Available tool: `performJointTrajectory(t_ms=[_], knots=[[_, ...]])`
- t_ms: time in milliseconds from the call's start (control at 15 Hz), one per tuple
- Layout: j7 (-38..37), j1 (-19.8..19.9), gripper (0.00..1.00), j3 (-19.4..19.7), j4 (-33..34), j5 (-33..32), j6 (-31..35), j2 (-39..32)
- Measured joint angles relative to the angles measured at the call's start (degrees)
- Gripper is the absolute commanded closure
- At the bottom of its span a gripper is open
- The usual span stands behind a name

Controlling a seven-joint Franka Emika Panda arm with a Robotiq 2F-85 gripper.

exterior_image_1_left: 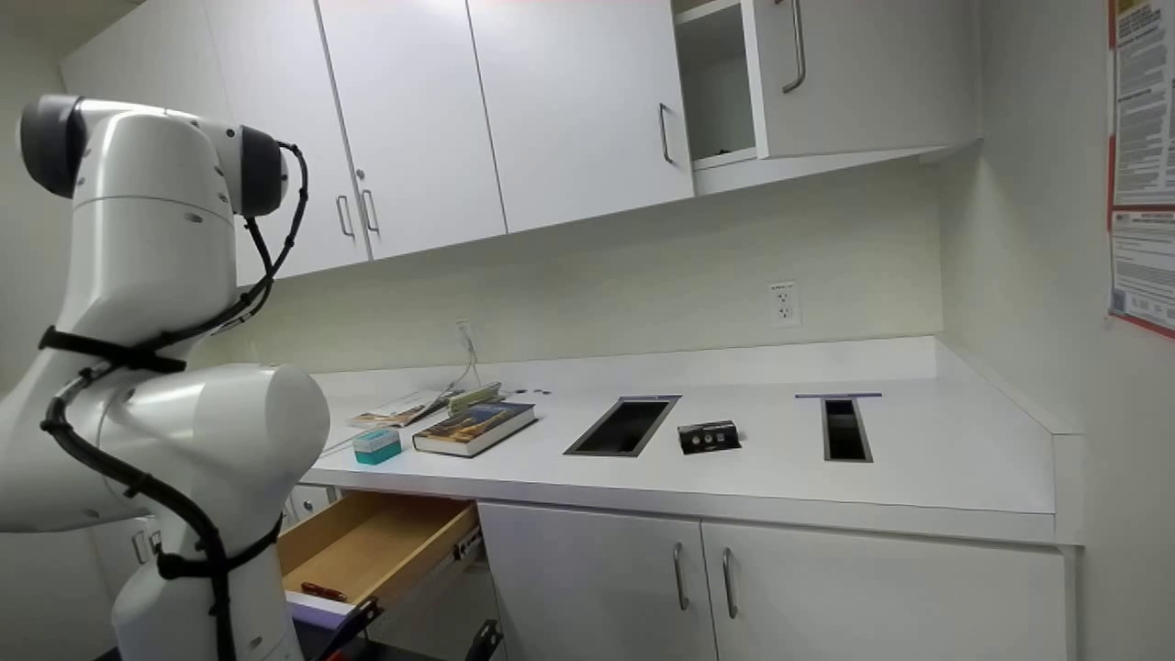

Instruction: Open the drawer,take out the brown card,put it back and put it on the counter and close it

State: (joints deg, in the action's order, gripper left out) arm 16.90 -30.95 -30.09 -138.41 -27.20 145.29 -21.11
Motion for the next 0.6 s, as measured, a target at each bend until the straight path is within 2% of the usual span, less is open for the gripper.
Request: performJointTrajectory(t_ms=[200,600], knots=[[-0.1,-0.2,0.0,0.1,0.1,0.0,0.0,-0.3],[-0.3,-1.9,0.0,2.8,1.5,-1.3,0.0,-1.2]])
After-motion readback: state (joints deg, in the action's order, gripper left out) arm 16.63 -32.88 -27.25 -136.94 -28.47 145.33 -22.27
